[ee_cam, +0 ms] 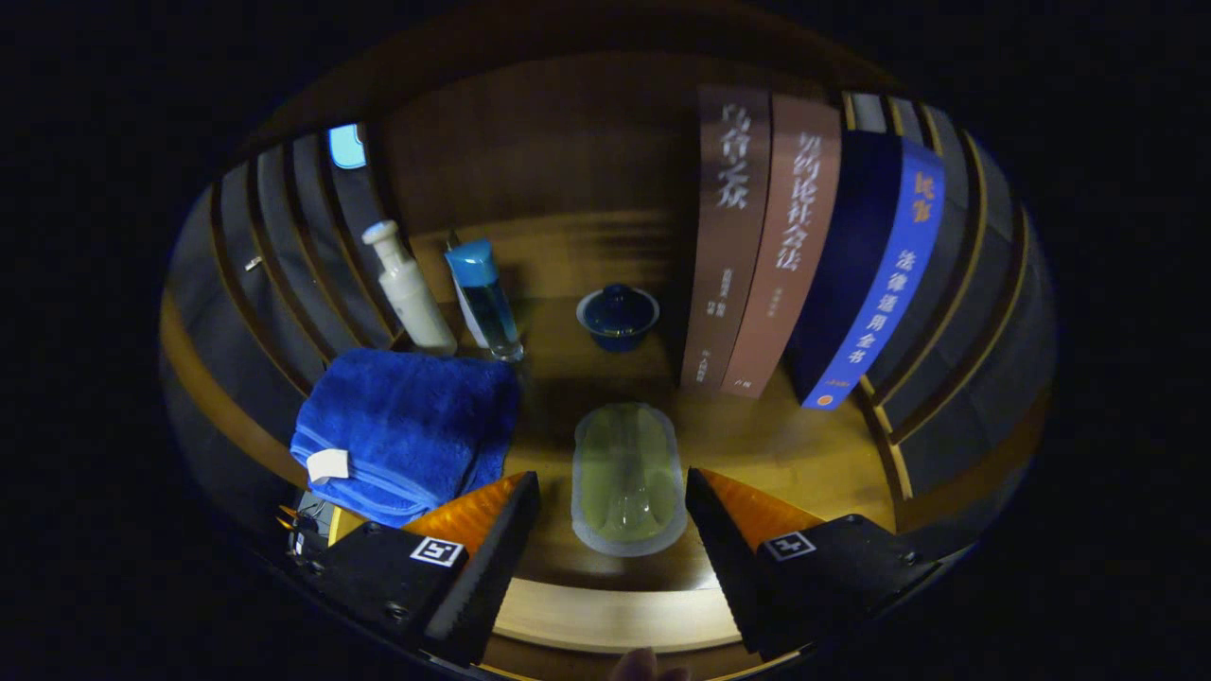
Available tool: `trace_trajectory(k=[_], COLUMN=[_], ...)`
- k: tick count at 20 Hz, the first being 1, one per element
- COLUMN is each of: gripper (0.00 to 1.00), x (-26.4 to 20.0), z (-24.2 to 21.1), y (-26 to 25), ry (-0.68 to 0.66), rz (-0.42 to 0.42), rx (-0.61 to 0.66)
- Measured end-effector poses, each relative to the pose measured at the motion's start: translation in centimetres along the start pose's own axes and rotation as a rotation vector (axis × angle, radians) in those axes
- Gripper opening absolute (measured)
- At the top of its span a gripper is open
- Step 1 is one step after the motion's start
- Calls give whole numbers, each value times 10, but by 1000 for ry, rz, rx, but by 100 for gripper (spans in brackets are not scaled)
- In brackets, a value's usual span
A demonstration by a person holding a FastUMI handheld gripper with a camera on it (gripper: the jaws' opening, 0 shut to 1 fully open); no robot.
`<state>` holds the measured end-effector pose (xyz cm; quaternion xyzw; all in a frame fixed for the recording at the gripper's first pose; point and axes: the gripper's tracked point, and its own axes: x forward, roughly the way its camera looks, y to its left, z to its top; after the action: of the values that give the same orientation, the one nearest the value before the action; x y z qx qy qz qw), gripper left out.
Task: Pull open the drawer, take out the items inside it, and place them on the countertop above the cabinet.
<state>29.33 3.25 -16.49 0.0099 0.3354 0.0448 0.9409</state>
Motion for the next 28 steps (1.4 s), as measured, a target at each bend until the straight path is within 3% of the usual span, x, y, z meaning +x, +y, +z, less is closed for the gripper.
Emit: trace_trajectory(k=[6, 16, 21, 28], gripper=[99, 99, 98, 99], x=[-98, -210, -213, -173], z=[17, -57, -118, -213], y=[7, 45, 57, 44], ry=[-309, -564, -587, -545], rz=[-31, -26, -21, -76], rx=[-50, -109, -104, -73])
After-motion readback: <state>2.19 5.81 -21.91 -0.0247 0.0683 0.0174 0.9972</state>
